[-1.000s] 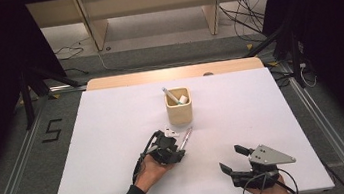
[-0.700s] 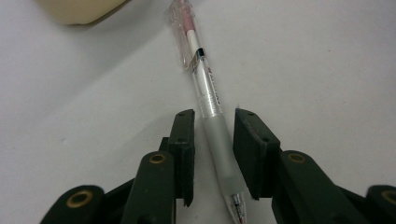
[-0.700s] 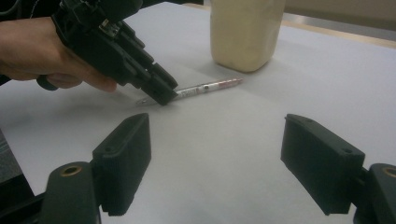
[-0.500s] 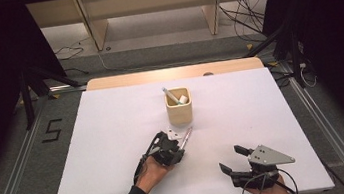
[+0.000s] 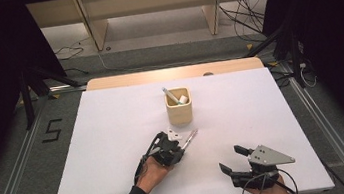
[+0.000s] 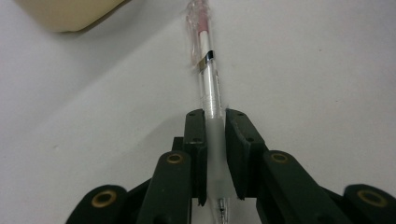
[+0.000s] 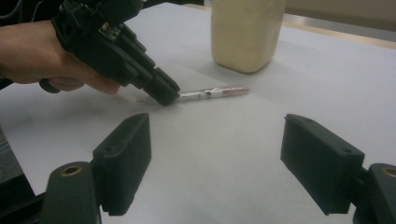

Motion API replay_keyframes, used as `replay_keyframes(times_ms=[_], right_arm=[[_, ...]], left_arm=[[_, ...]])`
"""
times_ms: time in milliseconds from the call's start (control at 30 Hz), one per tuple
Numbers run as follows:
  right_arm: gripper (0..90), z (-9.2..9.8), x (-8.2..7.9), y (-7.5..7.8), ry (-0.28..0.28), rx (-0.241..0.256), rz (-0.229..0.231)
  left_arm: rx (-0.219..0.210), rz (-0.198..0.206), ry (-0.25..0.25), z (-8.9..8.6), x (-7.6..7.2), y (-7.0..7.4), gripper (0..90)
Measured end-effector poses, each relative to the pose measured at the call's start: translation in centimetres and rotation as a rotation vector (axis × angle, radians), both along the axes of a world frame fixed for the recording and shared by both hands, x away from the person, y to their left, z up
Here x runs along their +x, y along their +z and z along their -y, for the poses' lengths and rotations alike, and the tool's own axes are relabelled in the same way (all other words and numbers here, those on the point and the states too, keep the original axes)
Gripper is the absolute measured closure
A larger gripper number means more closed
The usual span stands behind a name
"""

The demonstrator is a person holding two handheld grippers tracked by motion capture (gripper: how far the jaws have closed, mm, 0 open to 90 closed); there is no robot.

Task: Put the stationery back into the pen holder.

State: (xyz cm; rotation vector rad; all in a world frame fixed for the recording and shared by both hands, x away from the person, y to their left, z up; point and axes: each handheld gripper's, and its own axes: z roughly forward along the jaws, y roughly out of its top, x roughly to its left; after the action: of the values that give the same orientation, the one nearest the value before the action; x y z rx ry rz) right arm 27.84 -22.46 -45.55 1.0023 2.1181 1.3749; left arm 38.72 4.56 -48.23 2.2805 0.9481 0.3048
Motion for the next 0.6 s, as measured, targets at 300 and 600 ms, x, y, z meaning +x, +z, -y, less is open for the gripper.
replay_keyframes(times_ms=[300,600], right_arm=[[25.1,0.09,0.0,0.05,-0.003,0.0,0.001],[25.1,0.09,-0.02,0.04,-0.003,0.001,0.002]], left_arm=[[-0.022,-0.01,-0.012,-0.27,0.29,-0.04,79.5],[-0.04,-0.018,-0.02,-0.49,0.44,0.1,79.5]])
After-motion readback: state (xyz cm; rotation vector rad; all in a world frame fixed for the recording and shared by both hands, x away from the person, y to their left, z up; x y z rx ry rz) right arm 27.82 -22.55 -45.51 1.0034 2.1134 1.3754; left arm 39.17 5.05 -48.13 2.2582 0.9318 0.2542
